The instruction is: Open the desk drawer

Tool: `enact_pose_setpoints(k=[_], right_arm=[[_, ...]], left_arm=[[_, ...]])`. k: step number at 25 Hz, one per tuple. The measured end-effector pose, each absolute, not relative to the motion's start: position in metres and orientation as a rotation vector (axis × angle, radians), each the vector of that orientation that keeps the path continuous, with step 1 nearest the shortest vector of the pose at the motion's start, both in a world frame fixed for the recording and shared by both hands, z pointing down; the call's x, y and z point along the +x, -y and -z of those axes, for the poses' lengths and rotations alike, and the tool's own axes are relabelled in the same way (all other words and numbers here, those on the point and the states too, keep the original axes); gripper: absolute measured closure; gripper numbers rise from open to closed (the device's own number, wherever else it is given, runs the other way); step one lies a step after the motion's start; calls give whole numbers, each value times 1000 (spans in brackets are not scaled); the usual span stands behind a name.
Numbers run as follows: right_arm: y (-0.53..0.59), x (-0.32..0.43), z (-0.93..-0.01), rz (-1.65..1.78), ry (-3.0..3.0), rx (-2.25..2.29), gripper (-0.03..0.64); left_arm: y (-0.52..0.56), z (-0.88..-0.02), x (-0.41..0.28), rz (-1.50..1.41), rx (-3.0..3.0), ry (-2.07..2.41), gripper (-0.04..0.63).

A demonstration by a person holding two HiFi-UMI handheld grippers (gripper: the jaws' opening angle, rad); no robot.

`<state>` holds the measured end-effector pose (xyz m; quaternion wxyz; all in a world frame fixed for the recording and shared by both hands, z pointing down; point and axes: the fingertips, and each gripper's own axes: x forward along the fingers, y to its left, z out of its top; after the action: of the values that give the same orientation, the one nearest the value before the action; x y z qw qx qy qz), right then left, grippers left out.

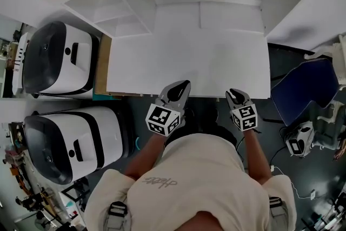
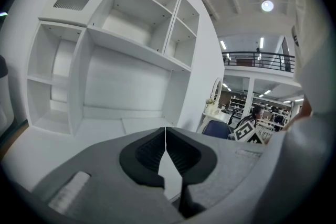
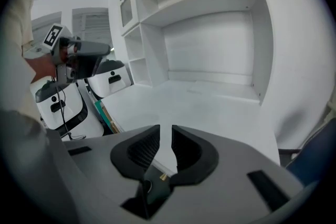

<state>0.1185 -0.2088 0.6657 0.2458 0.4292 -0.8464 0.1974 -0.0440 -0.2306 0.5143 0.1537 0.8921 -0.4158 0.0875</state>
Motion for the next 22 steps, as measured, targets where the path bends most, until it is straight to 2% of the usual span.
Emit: enact_pose_setpoints(k=[11,22], right_arm=[[164,114,-769,-766,2128,1035,549],[166,108,-836,-913,1993,1042,549]], left_arm=[[232,-525,-58,-276,2520,1205,578],[237,-522,-68,-311,2510,1223,578]])
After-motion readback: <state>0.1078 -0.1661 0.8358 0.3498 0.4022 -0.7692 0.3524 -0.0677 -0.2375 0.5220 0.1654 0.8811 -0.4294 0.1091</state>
